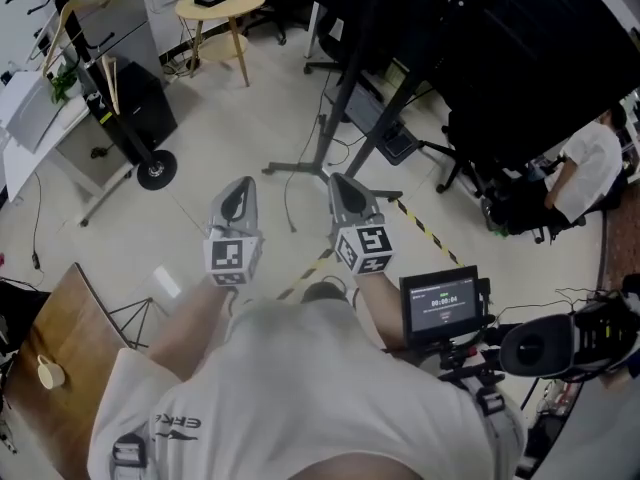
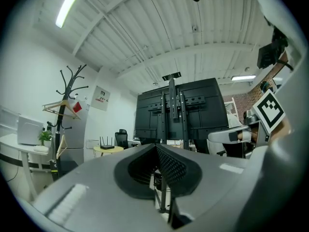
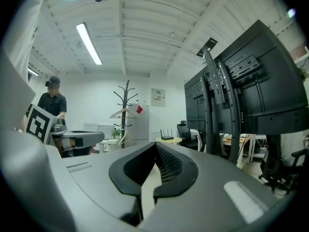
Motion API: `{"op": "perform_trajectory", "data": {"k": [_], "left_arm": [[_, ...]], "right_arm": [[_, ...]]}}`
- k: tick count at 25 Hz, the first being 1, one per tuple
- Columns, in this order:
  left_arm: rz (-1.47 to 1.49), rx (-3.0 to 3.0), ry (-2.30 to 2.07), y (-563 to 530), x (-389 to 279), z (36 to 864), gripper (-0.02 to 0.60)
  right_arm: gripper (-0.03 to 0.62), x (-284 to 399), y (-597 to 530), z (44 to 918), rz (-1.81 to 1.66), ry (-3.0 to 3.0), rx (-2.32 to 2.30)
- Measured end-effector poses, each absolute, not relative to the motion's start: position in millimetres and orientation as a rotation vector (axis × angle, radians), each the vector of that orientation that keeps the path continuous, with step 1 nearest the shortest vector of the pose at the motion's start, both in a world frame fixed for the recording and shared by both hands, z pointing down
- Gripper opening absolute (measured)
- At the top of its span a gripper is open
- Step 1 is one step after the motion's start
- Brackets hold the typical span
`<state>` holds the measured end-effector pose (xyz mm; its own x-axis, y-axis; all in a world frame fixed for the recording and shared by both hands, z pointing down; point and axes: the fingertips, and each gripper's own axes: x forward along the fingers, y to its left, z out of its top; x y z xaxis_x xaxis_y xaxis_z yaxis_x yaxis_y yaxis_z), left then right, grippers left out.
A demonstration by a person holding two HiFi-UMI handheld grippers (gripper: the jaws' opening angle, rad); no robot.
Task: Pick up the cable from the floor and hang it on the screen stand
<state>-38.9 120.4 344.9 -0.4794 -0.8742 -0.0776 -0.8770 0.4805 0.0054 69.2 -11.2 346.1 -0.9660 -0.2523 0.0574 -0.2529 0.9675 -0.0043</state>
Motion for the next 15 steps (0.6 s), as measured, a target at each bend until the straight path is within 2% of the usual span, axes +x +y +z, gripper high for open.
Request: {"op": "perform_trajectory", "data": {"k": [15], "left_arm": [[0.071, -1.487, 2.767, 54.7, -90.2, 375.6, 0.002]], "right_arm": [[0.013, 6.5, -79.3, 364.6, 0.03, -3.046, 0.266]]}}
